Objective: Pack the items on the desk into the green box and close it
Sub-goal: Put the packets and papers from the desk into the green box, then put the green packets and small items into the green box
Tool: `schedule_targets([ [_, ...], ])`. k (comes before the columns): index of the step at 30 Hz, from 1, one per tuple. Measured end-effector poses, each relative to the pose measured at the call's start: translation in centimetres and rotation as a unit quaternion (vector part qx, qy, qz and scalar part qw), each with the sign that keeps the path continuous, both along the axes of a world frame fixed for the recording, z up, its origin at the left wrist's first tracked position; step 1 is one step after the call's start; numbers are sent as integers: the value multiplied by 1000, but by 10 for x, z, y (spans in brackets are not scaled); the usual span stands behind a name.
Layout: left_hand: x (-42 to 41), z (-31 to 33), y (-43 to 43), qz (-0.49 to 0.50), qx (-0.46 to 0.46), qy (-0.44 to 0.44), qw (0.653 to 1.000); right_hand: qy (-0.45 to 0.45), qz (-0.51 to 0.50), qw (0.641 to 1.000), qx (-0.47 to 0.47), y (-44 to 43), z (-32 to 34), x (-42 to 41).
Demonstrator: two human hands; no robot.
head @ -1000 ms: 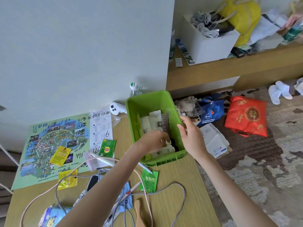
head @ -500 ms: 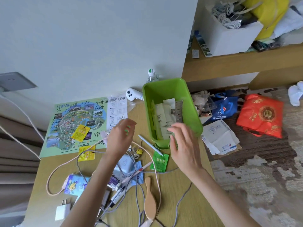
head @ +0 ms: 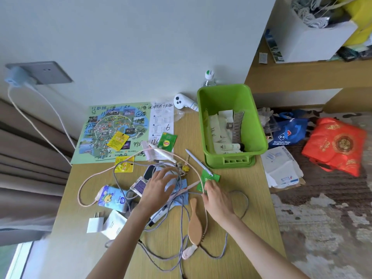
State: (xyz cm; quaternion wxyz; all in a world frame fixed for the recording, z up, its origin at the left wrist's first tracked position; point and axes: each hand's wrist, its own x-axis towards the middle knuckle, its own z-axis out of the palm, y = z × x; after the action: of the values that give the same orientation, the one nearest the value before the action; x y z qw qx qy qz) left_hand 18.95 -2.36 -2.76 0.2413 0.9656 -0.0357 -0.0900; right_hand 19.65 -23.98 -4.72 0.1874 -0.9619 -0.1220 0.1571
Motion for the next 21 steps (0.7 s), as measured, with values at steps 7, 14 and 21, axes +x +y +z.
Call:
schedule_targets([
  [7,-10,9,-10,26,1,-57,998,52,28,994,-95,-19,-4,4],
  [14,-20,12,-39,-25,-17,16,999,100,48,994,-5,-61,10,13],
  [21,-46,-10,-77,-69,154,144,975,80,60,995,-24,-78,1,-16],
])
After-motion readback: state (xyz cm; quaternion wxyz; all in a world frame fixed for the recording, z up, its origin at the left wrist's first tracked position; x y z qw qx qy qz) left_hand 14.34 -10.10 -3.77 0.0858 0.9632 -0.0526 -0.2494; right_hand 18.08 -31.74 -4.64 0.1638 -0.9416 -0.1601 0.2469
